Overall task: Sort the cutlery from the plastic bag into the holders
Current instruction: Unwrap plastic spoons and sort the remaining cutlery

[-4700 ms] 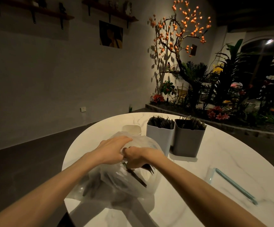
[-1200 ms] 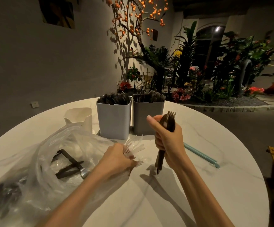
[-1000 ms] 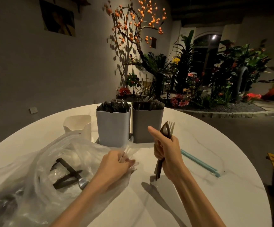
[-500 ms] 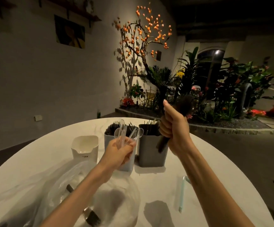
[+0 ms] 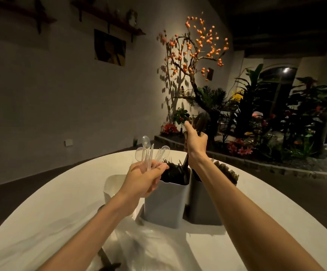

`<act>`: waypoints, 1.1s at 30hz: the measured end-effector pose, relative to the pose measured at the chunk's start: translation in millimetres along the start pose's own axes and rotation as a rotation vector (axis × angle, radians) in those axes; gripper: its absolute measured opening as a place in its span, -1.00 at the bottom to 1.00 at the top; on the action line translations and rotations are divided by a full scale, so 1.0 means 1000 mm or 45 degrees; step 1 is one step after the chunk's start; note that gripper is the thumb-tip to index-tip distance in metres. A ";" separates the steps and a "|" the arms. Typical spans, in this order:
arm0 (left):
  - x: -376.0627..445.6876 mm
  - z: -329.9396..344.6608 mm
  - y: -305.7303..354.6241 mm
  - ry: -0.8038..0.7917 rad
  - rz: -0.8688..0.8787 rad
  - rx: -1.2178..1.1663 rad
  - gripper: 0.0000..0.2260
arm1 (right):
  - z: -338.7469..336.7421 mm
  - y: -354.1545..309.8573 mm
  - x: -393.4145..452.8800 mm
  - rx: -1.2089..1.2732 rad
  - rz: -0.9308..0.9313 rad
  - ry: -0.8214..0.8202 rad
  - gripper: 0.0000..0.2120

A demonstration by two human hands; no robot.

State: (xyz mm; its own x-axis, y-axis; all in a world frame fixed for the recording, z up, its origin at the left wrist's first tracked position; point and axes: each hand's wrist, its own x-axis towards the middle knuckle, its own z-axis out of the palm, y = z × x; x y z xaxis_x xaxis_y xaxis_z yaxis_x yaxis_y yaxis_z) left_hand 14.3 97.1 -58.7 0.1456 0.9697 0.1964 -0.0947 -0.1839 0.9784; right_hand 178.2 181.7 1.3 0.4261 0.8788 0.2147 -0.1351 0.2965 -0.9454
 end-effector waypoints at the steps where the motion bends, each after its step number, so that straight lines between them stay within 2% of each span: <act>1: 0.000 0.000 -0.001 -0.002 -0.005 0.000 -0.86 | 0.000 0.009 0.001 -0.053 0.007 0.025 -0.62; 5: 0.001 -0.003 -0.003 0.000 -0.023 0.013 -0.87 | -0.008 0.027 0.001 -0.162 0.050 0.004 -0.71; 8: 0.003 -0.004 -0.002 0.004 -0.036 0.013 -0.85 | -0.011 0.024 -0.001 -0.074 0.048 -0.110 -0.66; 11: 0.003 -0.004 -0.001 -0.004 -0.056 0.006 -0.87 | -0.016 0.018 -0.002 -0.151 -0.038 -0.161 -0.67; 13: 0.002 -0.004 -0.002 -0.010 -0.079 0.000 -0.87 | -0.018 0.017 -0.004 -0.456 -0.166 -0.237 -0.73; 15: 0.002 -0.005 -0.004 -0.032 -0.117 -0.016 -0.85 | -0.018 0.022 -0.010 -0.963 -0.288 -0.467 -0.58; 17: 0.001 -0.005 -0.005 -0.094 -0.158 -0.081 -0.85 | -0.016 0.029 -0.017 -1.396 -0.300 -0.720 -0.40; 19: -0.001 -0.005 -0.005 -0.155 -0.199 -0.141 -0.84 | -0.013 0.028 -0.024 -1.597 -0.296 -0.835 -0.38; 21: -0.004 -0.004 -0.005 -0.184 -0.235 -0.178 -0.81 | -0.011 0.015 -0.031 -1.511 -0.341 -0.818 -0.41; 24: -0.011 -0.004 -0.001 -0.278 -0.274 -0.260 -0.80 | -0.013 -0.011 -0.045 -0.972 -0.483 -0.548 -0.52; 26: -0.017 -0.006 0.002 -0.375 -0.280 -0.319 -0.82 | -0.020 -0.022 -0.065 -0.603 -0.379 -0.619 -0.60; 27: -0.020 -0.006 0.002 -0.422 -0.276 -0.367 -0.83 | -0.025 -0.024 -0.079 -0.514 -0.290 -0.683 -0.62; 30: -0.034 0.001 -0.005 -0.548 -0.292 -0.494 -0.85 | -0.047 -0.010 -0.121 -0.494 -0.179 -0.705 -0.68; 33: -0.054 0.018 -0.025 -0.592 -0.342 -0.529 -0.86 | -0.074 0.014 -0.147 -0.393 -0.120 -0.558 -0.71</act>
State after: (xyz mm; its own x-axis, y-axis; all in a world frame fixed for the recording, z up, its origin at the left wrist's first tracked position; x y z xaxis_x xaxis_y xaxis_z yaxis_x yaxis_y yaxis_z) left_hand 26.8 46.3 -92.4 0.6167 0.7857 0.0484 -0.3532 0.2212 0.9090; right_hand 179.3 28.8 -62.0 0.0018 0.9468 0.3219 0.1827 0.3161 -0.9309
